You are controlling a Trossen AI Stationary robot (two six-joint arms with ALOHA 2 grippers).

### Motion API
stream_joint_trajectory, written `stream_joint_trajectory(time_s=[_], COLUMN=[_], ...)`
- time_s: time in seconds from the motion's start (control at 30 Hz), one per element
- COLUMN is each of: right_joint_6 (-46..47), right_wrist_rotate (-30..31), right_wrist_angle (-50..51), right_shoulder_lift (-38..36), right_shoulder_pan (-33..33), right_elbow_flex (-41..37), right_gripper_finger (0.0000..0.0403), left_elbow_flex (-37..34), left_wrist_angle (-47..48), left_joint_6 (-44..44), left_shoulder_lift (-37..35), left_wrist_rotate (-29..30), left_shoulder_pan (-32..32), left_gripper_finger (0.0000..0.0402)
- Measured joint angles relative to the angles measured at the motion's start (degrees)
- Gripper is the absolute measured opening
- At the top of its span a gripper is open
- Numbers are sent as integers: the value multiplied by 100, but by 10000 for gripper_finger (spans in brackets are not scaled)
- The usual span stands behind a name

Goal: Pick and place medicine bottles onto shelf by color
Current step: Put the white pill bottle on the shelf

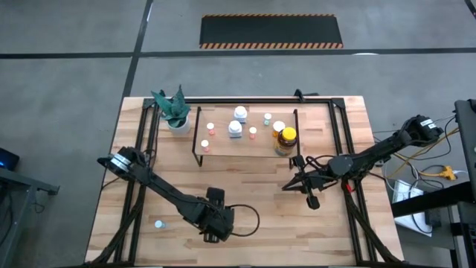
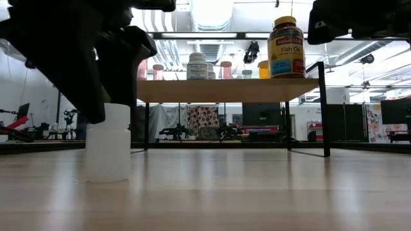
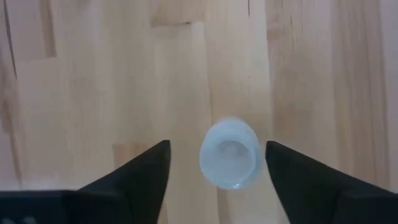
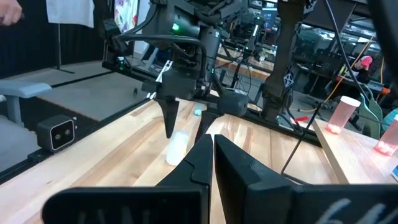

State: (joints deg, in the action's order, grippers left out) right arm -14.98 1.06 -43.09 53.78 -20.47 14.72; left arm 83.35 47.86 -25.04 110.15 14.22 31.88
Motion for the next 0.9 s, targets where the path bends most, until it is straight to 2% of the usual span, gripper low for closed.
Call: stream_joint_trajectory(time_s=[0.27, 0.37, 0.5, 0.63, 0.73, 0.8, 0.9], right_joint_6=[0, 0, 0, 3, 44, 44, 44], right_wrist_rotate=[0, 0, 2, 2, 2, 4, 4], right_wrist_angle=[77, 87, 87, 88, 92, 93, 92], right_shoulder_lift=[0, 0, 0, 0, 0, 0, 0], right_shoulder_pan=[0, 0, 0, 0, 0, 0, 0], right_elbow_flex=[0, 0, 0, 0, 0, 0, 0], right_gripper_finger=[9, 9, 9, 9, 9, 9, 9], left_elbow_flex=[0, 0, 42, 434, 853, 918, 891], left_wrist_angle=[-9, -9, 30, 510, 1028, 870, 515], left_joint_6=[-2, -4, 10, 33, -112, -152, -152], left_shoulder_lift=[-20, -24, -34, -290, -602, -845, -1115], left_wrist_rotate=[-33, -39, -48, -42, 400, 775, 655], left_shoulder_pan=[2, 2, 2, -42, -125, -225, -430], left_gripper_finger=[137, 110, 110, 123, 131, 132, 134])
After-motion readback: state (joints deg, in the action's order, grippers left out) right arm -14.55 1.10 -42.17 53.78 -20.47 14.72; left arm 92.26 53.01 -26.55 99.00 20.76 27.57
